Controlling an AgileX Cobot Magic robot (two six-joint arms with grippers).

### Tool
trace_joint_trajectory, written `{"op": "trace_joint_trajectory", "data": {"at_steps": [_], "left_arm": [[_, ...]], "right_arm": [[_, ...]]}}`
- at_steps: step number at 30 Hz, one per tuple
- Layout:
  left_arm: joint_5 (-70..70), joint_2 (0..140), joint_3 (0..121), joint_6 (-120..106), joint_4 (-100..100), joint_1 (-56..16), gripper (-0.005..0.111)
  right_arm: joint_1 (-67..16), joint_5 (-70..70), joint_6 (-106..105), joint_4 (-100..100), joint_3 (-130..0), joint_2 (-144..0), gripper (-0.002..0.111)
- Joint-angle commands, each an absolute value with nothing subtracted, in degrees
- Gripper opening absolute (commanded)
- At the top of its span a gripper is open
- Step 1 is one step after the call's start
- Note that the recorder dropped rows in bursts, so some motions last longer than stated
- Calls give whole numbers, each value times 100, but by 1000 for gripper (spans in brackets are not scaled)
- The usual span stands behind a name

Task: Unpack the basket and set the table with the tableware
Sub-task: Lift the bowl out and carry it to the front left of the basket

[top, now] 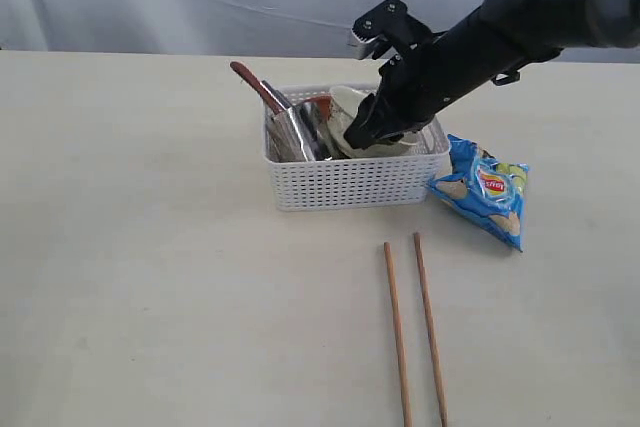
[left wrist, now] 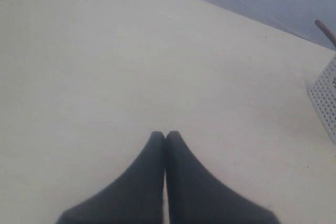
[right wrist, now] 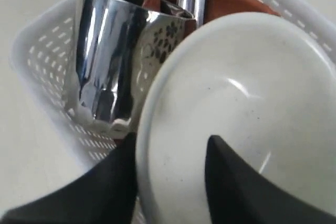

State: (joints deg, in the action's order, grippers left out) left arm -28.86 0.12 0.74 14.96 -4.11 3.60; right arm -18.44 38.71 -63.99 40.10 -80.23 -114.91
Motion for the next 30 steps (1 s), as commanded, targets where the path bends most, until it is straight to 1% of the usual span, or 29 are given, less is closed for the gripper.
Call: {"op": "trace_joint_trajectory", "data": {"at_steps": [1, 4, 14, 21, 25, 30], "left_arm": [[-2856, 0, 39, 1506, -430, 328, 0], [-2856, 0, 39, 1506, -430, 328, 0], [-2856, 0, 39, 1506, -430, 328, 0], [-2856, 0, 39, 1506, -430, 328, 0], [-2856, 0, 39, 1506, -430, 328, 0], [-2856, 0, 39, 1506, -430, 328, 0]], "right_arm": [[-1841, 3800, -6432, 4056, -8060, -11481, 13], [-1841, 3800, -6432, 4093, -8060, -11460, -1], [-1841, 3839, -6432, 5486, -8060, -11204, 0], [-1841, 4233, -6403, 6353, -8060, -11205, 0], [-1841, 4370, -6507, 6435, -8060, -11093, 0], [-1841, 4401, -6579, 6354, -8060, -10582, 0]]}}
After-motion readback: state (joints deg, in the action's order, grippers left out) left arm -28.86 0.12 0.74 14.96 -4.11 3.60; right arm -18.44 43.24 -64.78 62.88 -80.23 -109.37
